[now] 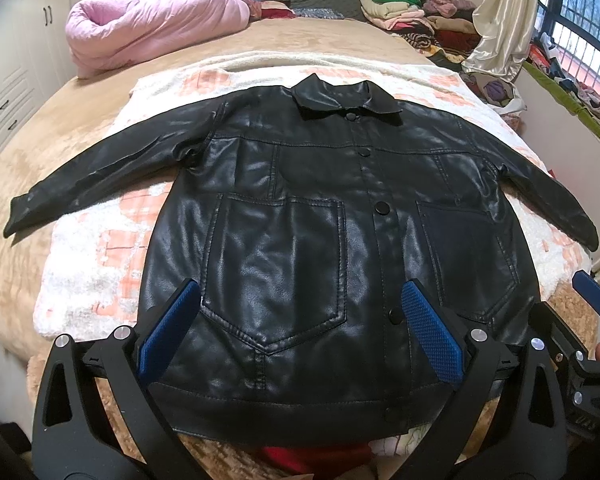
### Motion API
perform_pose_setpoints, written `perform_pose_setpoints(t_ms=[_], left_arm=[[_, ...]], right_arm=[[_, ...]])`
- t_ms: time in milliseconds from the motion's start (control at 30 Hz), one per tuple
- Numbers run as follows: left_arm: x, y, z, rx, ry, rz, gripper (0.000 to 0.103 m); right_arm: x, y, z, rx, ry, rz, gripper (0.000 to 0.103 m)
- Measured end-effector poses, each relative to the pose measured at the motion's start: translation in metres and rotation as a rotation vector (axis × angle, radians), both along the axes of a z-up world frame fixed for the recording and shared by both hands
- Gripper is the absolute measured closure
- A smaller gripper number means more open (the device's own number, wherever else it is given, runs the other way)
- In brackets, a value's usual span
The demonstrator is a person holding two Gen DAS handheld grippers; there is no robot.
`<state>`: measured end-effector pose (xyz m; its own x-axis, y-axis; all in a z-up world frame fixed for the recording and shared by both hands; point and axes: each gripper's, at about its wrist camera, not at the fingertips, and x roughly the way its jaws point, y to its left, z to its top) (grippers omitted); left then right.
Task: Fold large clothes
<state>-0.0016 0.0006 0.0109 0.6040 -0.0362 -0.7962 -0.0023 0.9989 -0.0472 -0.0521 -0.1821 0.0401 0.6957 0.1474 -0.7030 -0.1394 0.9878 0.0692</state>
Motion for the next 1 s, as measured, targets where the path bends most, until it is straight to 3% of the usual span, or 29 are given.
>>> perform_pose_setpoints(t_ms=[467,1000], left_arm=[[0.013,-0.003,0.0,-0.008,0.01,0.001,0.009],[0.085,-0.016,0.006,-0.074,0.029,0.002,0.009]], right_arm=[[0.016,-0.005,-0.002,0.042,0.03,-0.011,0.004],[0.085,-0.031,0.012,0.109,0.021,-0.092,0.004]])
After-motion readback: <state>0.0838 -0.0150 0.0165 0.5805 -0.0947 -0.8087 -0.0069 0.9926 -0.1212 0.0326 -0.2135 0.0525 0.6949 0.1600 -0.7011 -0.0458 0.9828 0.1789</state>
